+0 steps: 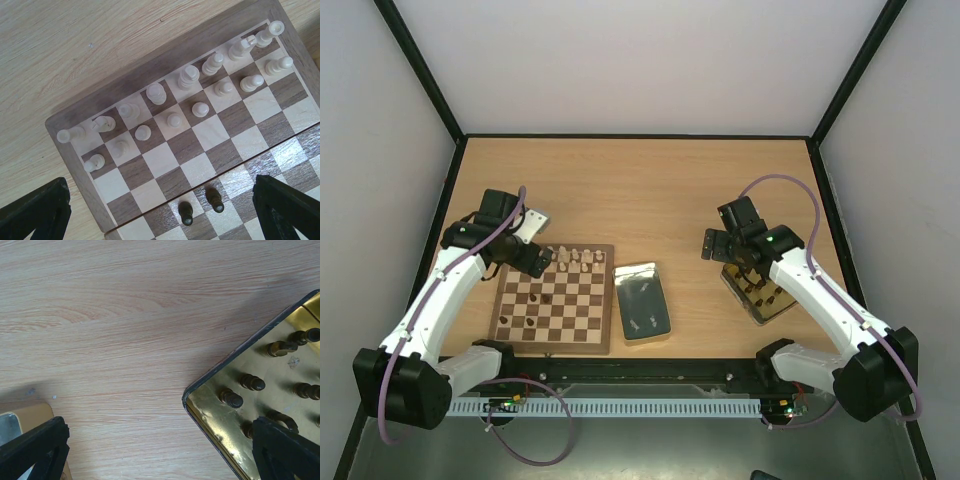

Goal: Set up the chess pieces on the board
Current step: Move the storage box to the center of the board.

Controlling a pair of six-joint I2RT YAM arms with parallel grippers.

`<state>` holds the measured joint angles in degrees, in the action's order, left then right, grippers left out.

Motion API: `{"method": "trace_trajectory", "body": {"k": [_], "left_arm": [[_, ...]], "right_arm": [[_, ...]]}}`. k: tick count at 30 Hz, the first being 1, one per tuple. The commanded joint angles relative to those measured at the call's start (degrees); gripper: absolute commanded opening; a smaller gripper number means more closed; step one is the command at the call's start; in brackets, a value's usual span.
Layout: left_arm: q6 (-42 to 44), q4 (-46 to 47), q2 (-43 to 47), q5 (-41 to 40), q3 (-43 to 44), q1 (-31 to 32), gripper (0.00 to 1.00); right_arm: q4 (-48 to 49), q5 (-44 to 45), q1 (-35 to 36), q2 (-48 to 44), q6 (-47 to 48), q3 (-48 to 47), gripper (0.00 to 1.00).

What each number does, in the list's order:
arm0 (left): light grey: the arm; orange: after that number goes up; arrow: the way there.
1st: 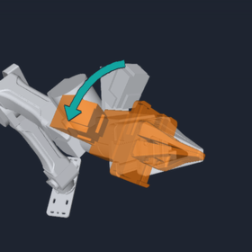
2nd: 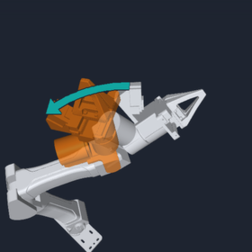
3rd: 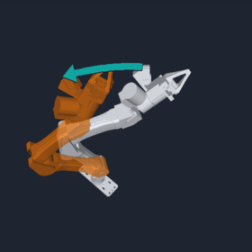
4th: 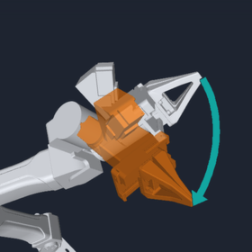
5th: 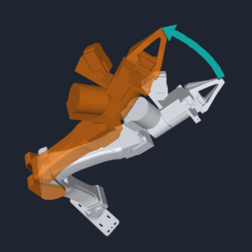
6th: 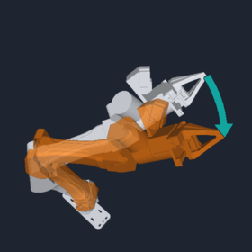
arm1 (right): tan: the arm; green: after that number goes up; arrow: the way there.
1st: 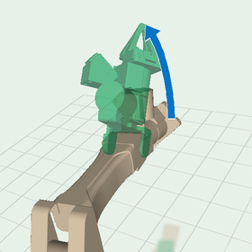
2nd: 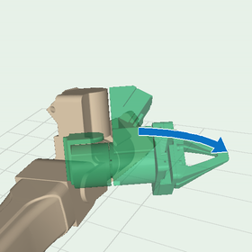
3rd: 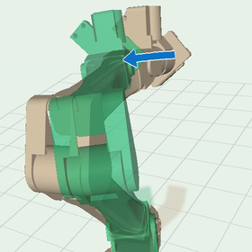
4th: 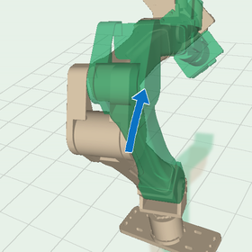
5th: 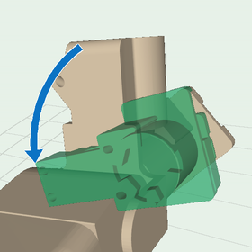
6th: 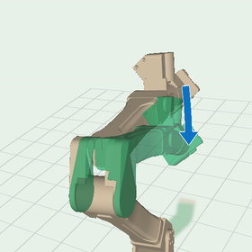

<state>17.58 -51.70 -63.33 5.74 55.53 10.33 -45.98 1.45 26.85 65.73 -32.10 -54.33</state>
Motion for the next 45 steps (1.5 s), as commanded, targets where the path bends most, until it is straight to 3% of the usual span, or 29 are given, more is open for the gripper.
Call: {"method": "trace_trajectory", "body": {"k": [1, 14, 23, 28, 45], "left_arm": [[0.08, -0.11, 0.66, -0.29, -0.86, 0.06, 0.99], [0.17, -0.81, -0.07, -0.22, 1.32, 0.09, 0.99], [-0.62, -0.20, -2.07, -0.53, 3.18, -0.37, 0.99], [-1.10, -0.13, -4.44, 0.90, 5.39, -2.90, 0.99], [-0.71, -0.21, -5.81, 2.63, 6.78, -5.53, 0.99]], "right_arm": [[0.00, 0.36, -0.31, 0.45, 0.81, 0.41, 0.97], [-2.55, 0.85, 1.03, 1.78, 0.15, -3.37, 0.97], [-6.77, 0.50, 17.34, 11.67, -4.57, -13.50, 1.00], [-5.94, -0.29, 22.85, 16.74, -6.78, -12.28, 0.96], [-1.17, -5.24, 23.09, 33.50, -2.04, -15.30, 0.73]]}}
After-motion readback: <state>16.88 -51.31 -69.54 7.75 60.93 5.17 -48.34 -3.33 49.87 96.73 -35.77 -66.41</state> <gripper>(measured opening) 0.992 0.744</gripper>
